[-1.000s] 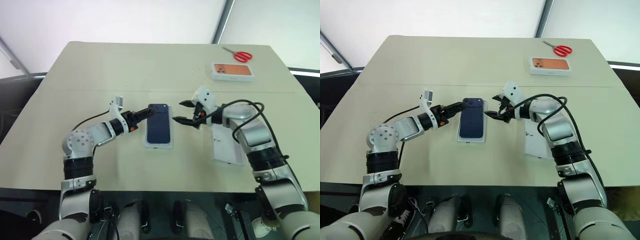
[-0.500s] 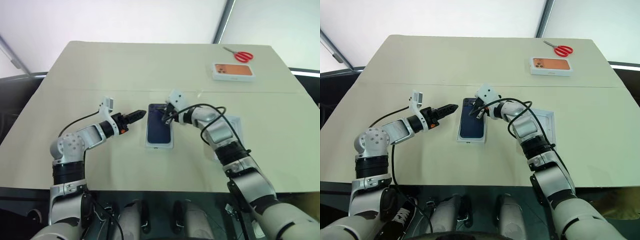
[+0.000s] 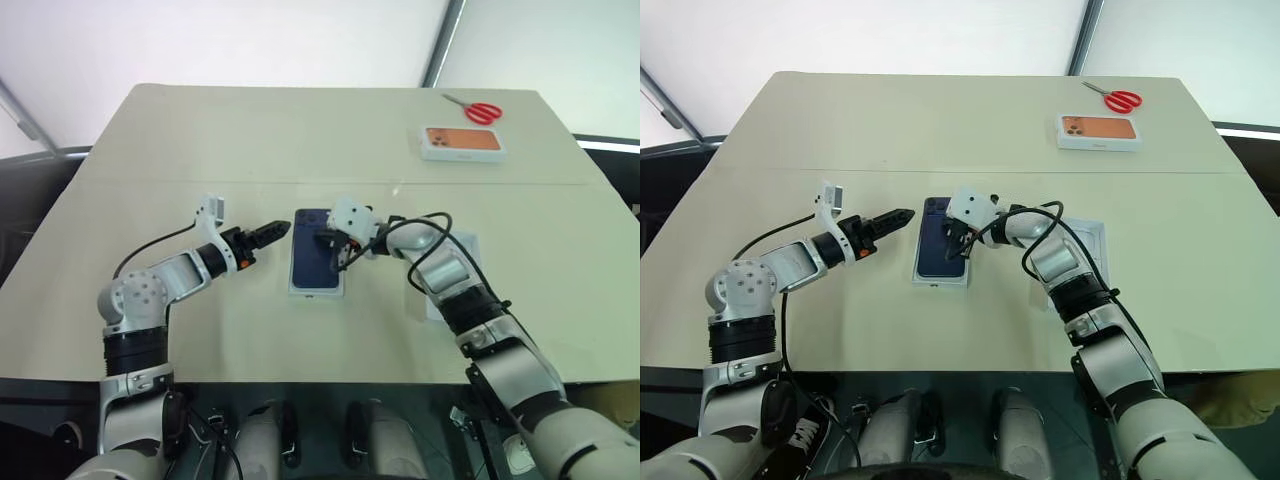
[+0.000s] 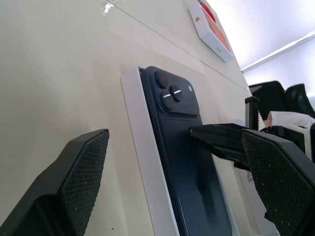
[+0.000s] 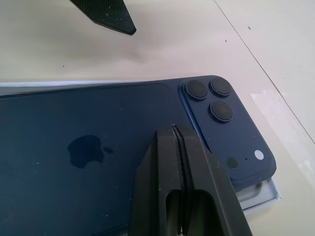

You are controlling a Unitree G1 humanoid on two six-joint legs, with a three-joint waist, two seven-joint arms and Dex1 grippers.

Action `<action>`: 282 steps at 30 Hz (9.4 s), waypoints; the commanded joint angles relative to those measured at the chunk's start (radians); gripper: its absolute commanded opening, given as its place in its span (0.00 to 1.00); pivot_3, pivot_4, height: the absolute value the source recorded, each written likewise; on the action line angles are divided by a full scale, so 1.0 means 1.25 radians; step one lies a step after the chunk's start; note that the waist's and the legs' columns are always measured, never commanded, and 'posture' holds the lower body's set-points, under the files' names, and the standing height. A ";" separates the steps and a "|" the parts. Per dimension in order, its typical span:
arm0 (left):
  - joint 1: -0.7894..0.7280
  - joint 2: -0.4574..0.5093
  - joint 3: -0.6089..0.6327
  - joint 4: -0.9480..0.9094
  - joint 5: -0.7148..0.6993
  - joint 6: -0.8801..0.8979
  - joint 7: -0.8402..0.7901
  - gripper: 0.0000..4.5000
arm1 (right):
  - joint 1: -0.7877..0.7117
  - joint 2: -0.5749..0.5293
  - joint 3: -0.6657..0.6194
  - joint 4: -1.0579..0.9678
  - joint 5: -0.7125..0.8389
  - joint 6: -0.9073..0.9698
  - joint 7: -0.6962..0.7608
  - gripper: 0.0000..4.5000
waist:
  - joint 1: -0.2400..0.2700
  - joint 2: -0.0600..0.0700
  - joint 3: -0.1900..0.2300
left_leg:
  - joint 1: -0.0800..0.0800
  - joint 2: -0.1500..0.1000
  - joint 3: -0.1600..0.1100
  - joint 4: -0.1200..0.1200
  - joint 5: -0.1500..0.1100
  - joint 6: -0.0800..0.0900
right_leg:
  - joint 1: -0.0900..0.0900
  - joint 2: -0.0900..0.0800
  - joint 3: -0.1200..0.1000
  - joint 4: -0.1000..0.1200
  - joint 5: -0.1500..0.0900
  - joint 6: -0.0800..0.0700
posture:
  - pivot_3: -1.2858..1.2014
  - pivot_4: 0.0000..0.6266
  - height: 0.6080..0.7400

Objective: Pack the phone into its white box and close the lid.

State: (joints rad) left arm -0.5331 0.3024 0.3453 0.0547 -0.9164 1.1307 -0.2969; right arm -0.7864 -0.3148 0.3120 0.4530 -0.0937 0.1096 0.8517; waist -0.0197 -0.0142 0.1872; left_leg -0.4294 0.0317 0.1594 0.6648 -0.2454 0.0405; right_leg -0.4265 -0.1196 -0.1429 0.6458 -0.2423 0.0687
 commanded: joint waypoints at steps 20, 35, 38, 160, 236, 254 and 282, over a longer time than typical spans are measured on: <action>-0.018 0.006 0.009 -0.001 -0.008 -0.004 -0.003 1.00 | 0.094 -0.028 0.010 -0.153 0.005 0.097 0.056 0.01 | 0.003 0.000 0.000 | 0.000 0.000 0.000 0.000 -0.001 -0.001 | 0.000 0.000 0.000 0.000 0.000 0.000 | 0.52 0.24 0.98; -0.011 -0.001 0.009 -0.017 -0.012 0.003 0.004 1.00 | -0.171 0.053 -0.061 0.256 -0.003 -0.102 -0.100 0.01 | -0.001 0.000 0.000 | 0.000 0.000 0.000 -0.001 0.001 0.000 | 0.000 0.000 0.000 0.000 0.000 0.000 | 0.52 0.24 0.98; -0.004 -0.004 0.011 -0.024 -0.014 0.003 0.007 1.00 | -0.207 0.064 -0.064 0.335 -0.022 -0.144 -0.146 0.01 | -0.002 0.000 0.000 | 0.000 0.000 0.000 -0.001 0.001 0.000 | 0.000 0.000 0.000 0.000 0.000 0.000 | 0.52 0.24 0.98; -0.335 -0.287 -0.381 0.521 0.493 -0.325 -0.350 0.01 | 0.259 -0.393 -0.174 -0.184 0.074 0.160 0.127 0.00 | 0.048 0.001 0.000 | -0.001 -0.008 -0.003 0.001 -0.007 0.009 | 0.010 -0.011 -0.007 -0.018 0.003 0.006 | 0.52 0.24 0.98; 0.009 0.149 -0.291 -0.065 0.366 -0.556 -0.629 1.00 | 0.382 -0.611 -0.412 -0.627 0.381 0.996 -0.039 0.99 | 0.026 0.005 0.000 | -0.011 -0.007 -0.005 0.004 -0.001 0.011 | 0.000 -0.009 -0.008 -0.011 0.005 0.005 | 0.52 0.24 0.98; 0.063 0.177 -0.302 -0.074 0.362 -0.666 -0.715 1.00 | 0.388 -0.480 -0.477 -0.645 0.464 1.204 -0.251 0.99 | 0.025 0.005 0.000 | -0.011 -0.007 -0.005 0.004 -0.001 0.011 | 0.000 -0.008 -0.008 -0.011 0.006 0.006 | 0.52 0.24 0.98; 0.032 0.145 -0.281 -0.029 0.377 -0.688 -0.597 1.00 | 0.005 -0.136 -0.573 -0.572 0.543 1.051 -0.346 0.01 | 0.006 0.006 0.000 | -0.011 -0.003 -0.003 0.003 -0.001 0.011 | -0.002 0.000 -0.005 -0.010 0.006 0.005 | 0.52 0.24 0.98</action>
State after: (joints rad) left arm -0.4780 0.4877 -0.0337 0.0304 -0.4318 0.2594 -1.0647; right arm -0.7493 -0.5092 -0.3607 -0.2403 0.5401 1.4531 0.4063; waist -0.0117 -0.0069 0.1873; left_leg -0.4430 0.0283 0.1562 0.6687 -0.2461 0.0540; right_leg -0.4287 -0.1201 -0.1495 0.6328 -0.2353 0.0754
